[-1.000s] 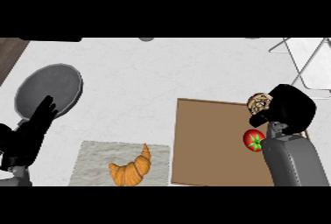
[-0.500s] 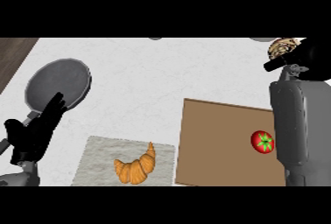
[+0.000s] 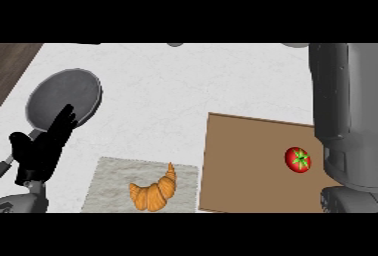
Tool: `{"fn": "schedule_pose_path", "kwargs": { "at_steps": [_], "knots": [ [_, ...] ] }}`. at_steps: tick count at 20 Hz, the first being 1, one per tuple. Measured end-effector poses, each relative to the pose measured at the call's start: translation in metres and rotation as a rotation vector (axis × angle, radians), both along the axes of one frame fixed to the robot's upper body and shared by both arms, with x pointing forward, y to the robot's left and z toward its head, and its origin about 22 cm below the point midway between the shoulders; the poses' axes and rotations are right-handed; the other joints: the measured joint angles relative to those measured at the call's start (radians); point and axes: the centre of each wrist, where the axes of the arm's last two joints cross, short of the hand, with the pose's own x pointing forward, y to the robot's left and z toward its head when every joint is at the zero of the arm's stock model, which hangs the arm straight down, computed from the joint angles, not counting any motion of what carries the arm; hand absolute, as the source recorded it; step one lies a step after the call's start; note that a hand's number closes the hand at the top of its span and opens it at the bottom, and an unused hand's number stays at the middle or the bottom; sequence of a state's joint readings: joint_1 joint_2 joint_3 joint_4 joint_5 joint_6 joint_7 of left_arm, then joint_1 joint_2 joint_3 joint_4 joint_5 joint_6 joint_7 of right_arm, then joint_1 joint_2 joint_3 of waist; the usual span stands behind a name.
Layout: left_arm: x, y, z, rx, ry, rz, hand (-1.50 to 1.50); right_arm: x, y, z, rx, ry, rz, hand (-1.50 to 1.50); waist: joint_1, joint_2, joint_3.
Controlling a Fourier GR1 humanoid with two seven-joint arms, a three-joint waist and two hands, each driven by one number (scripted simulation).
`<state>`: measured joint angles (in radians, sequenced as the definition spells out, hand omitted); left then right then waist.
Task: Pick the cupcake from the tray and place it in the tiered shelf
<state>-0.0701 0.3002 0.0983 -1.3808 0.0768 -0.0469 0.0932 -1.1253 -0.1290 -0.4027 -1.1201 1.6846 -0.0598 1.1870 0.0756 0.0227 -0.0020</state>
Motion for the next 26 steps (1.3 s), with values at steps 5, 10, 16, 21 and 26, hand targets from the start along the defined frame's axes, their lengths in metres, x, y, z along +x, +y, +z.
{"fn": "schedule_pose_path", "kwargs": {
  "at_steps": [5, 10, 16, 21, 26],
  "knots": [
    [-0.003, 0.002, 0.000, 0.004, 0.003, 0.004, 0.00, 0.012, 0.001, 0.031, -0.078, -0.033, -0.059, 1.50, -0.006, -0.003, 0.000],
    [0.000, 0.008, 0.003, 0.005, 0.004, 0.012, 0.00, 0.021, -0.008, 0.059, -0.143, 0.004, -0.138, 1.50, -0.017, -0.005, -0.001],
    [-0.005, 0.009, 0.004, 0.001, 0.002, 0.010, 0.00, 0.029, -0.027, 0.075, -0.154, 0.062, -0.194, 1.50, -0.014, -0.004, 0.000],
    [-0.006, 0.016, 0.007, -0.002, 0.005, 0.020, 0.00, 0.032, -0.048, 0.080, -0.149, 0.095, -0.236, 1.50, -0.023, -0.006, 0.001],
    [-0.011, 0.017, 0.004, 0.002, 0.004, 0.018, 0.00, 0.034, -0.075, 0.077, -0.158, 0.141, -0.286, 1.50, -0.025, -0.005, 0.001]
  ]
}}
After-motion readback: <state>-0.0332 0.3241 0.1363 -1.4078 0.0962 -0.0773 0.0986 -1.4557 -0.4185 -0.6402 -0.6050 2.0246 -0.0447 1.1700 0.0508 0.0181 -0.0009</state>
